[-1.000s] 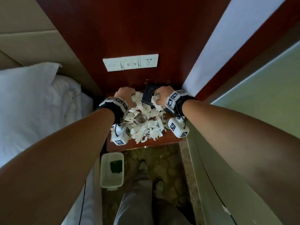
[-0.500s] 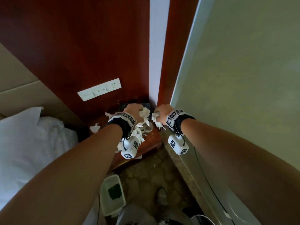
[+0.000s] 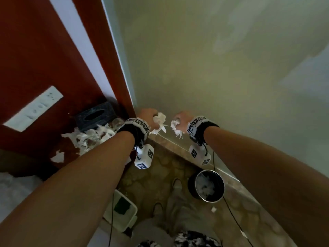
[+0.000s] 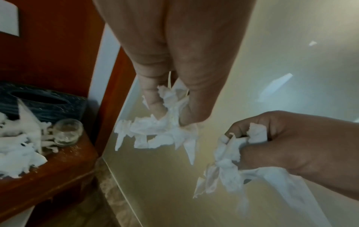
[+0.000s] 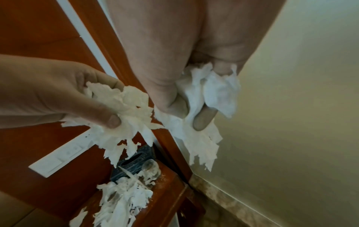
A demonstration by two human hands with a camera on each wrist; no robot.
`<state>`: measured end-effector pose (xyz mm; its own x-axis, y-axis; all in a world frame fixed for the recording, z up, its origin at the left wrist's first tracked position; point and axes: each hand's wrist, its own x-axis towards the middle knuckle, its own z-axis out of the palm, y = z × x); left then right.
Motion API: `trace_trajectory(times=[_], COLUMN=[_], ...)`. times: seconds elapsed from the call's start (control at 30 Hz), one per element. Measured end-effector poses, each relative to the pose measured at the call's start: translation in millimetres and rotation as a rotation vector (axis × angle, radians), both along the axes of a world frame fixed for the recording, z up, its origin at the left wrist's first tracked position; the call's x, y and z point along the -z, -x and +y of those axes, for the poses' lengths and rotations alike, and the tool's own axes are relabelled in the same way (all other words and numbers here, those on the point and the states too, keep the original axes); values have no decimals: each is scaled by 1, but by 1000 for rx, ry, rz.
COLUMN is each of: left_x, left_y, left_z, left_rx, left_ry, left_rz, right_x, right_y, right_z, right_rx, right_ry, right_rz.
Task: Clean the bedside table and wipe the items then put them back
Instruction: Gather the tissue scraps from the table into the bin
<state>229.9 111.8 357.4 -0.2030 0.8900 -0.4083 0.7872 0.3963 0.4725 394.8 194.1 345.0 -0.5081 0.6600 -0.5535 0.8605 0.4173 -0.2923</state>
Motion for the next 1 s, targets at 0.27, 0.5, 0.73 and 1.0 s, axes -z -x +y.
trace_trajectory(times=[0.27,0.5,0.73,1.0], left_x=[29,82,152,284], left_y=[-128,-250,-344,-395], left_z=[19,20,11,19], left_rx=[270,408,424,469], left_ry=[97,226,311,449], left_rz=[24,59,30,33], right_x=[35,106,186,302], right_y=[-143,-273,-366,-401], right_z=[-28,-57,-81,-92], right_rx=[267,419,619,735], right_ry=[48,154,213,318], right_rz=[-14,-7,46,80])
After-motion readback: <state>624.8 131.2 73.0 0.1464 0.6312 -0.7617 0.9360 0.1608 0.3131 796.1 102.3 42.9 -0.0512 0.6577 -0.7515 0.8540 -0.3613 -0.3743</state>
